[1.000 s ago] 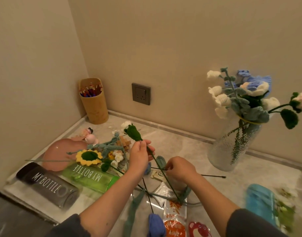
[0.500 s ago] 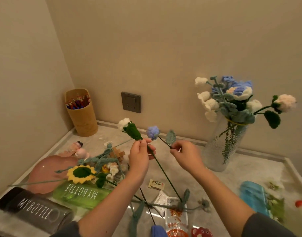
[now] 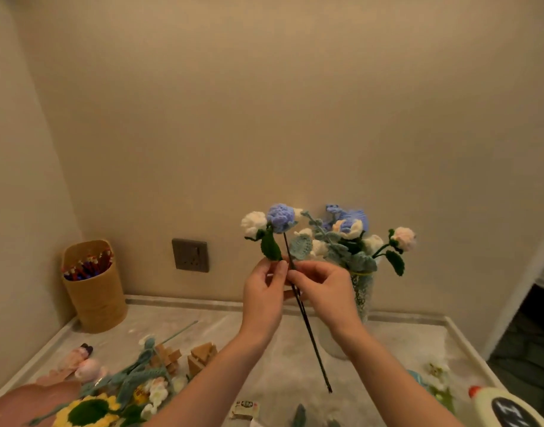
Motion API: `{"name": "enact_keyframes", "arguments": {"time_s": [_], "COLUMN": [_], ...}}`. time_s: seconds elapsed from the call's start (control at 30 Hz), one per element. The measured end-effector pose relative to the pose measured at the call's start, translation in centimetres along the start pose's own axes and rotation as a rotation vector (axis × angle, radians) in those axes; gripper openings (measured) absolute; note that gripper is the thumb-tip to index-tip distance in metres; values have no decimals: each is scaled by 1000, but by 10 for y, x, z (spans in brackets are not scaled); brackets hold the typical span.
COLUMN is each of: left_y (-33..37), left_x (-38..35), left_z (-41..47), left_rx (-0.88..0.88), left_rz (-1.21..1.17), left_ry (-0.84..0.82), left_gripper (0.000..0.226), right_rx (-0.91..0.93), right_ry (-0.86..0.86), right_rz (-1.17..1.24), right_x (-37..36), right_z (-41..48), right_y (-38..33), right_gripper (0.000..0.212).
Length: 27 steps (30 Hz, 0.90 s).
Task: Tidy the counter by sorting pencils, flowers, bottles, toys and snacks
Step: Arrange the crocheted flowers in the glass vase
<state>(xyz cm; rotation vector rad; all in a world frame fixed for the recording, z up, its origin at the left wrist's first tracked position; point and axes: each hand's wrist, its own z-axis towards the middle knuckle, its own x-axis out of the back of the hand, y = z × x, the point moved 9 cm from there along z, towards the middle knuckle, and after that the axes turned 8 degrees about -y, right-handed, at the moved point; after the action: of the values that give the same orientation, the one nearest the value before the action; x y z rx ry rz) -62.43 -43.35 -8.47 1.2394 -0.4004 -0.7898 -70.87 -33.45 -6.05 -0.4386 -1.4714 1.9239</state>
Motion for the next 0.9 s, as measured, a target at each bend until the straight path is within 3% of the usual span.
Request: {"name": "enact_keyframes", "arguments": {"time_s": [0.17, 0.4, 0.57, 0.7, 0.9], "left_y": [13, 27, 27, -6, -64], "left_x": [-44, -104, -123, -113, -139], "left_z": [-5, -11, -11, -5, 2], "left_rx": [-16, -50, -95, 32, 315], "left_rz": [-125, -175, -76, 112, 354], "left_ry": [-54, -177, -144, -38, -170], "left_gripper": [18, 17, 16, 7, 69], "right_rx": [-16, 79, 53, 48, 70], "right_ry": [-27, 44, 167, 296, 340], "right_rz": [-47, -129, -143, -108, -130], "right_x": [34, 86, 127, 156, 176], "right_z": [-9, -24, -30, -33, -29], "right_y": [-8, -29, -27, -26, -25], "right_gripper": [5, 21, 5, 8, 10]}}
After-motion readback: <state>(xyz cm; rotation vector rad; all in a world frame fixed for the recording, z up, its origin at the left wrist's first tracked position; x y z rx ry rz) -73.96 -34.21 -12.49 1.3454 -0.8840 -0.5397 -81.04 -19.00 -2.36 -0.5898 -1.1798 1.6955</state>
